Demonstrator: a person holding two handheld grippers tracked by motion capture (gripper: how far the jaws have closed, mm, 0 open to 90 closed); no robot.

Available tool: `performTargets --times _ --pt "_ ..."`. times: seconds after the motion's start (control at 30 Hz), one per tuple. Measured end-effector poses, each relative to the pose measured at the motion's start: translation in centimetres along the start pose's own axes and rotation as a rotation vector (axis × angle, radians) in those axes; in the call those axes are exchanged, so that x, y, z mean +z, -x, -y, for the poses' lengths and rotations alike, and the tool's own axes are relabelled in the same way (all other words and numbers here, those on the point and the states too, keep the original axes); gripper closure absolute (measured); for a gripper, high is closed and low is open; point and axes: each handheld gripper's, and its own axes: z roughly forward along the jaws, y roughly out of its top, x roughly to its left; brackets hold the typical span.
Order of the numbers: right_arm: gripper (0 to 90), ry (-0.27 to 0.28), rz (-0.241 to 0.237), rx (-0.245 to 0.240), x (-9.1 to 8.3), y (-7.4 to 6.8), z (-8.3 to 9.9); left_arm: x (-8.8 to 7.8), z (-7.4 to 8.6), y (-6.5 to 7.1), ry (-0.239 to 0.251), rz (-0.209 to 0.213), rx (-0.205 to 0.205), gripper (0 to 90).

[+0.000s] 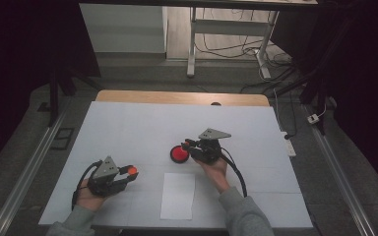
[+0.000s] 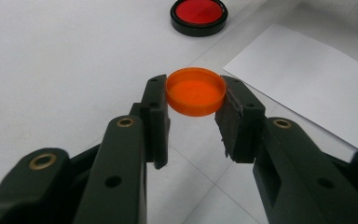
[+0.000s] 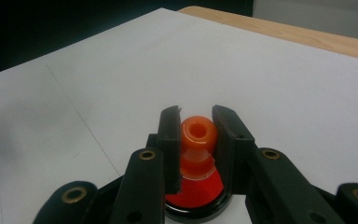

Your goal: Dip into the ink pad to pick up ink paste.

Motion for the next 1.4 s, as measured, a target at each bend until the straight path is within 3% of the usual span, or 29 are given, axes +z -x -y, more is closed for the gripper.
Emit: performTargets --times 1.4 --pt "72.5 0.086 -0.055 -0.039 -5.2 -1.7 0.3 0.0 0.0 0.0 0.008 0.002 -0.009 64.8"
